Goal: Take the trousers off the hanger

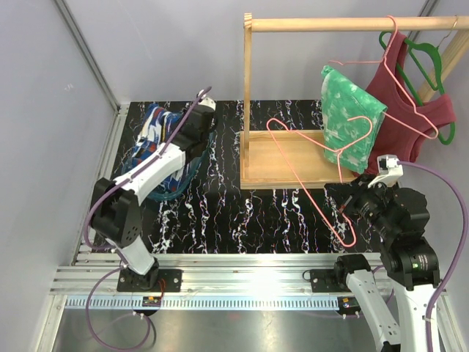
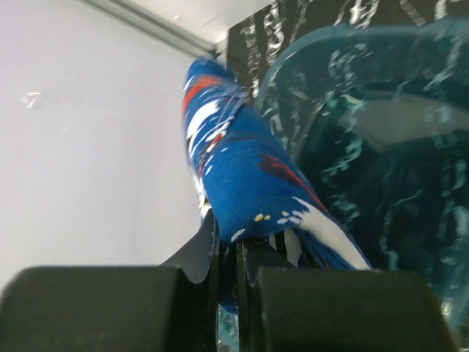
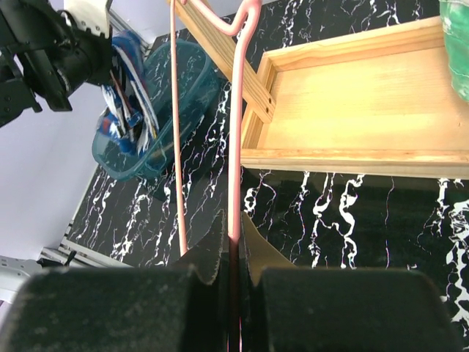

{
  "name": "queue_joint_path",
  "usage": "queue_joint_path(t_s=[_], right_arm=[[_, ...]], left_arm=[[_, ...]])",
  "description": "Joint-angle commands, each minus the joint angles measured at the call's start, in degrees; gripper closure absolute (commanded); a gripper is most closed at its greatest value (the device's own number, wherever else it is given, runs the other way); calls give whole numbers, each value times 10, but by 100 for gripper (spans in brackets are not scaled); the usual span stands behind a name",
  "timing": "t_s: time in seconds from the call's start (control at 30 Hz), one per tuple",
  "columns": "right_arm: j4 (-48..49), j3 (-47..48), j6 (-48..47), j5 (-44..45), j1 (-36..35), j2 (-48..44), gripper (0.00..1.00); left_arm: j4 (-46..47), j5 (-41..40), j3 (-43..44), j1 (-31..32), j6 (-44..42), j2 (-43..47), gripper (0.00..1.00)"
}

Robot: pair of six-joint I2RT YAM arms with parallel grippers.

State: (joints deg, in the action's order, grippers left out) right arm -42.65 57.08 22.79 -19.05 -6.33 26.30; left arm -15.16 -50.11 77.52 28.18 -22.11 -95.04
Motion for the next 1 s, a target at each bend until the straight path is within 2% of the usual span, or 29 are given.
queue_joint_path(t_s=[0.0,0.17,0.23,0.33,0.43,0.47,0.53,0.7,0.77,0.8,0.83,0.9,0.97], right_arm=[[35,-1,-2,3,1,3,100],[26,7,-12,15,1,6,100],[20,16,-15,19,1,9,100],[20,27,-15,39,1,9,100],[12,43,-22,52,0,17,100],[10,48,-24,59,1,18,100],[10,62,-34,72,1,24,100],[10,98,-55,116,1,38,100],[16,106,-66,116,1,39,100],[23,114,-69,113,1,43,100],[28,117,-78,97,1,45,100],[40,131,-86,85,1,52,100],[42,144,-101,77,1,59,100]], left_arm=[[-10,16,47,4,36,-34,100],[-29,-1,58,3,36,-111,100],[-52,11,96,2,65,-145,100],[-107,32,157,0,118,-176,88],[-145,64,193,-12,175,-189,82],[-170,76,219,-17,190,-192,67],[-197,130,239,-32,218,-200,54],[-234,193,256,-59,277,-227,45],[-244,196,257,-63,279,-245,35],[-245,200,257,-64,279,-251,19],[-246,219,259,-66,281,-258,11],[-261,254,276,-72,288,-279,5],[-273,264,282,-72,297,-285,4]])
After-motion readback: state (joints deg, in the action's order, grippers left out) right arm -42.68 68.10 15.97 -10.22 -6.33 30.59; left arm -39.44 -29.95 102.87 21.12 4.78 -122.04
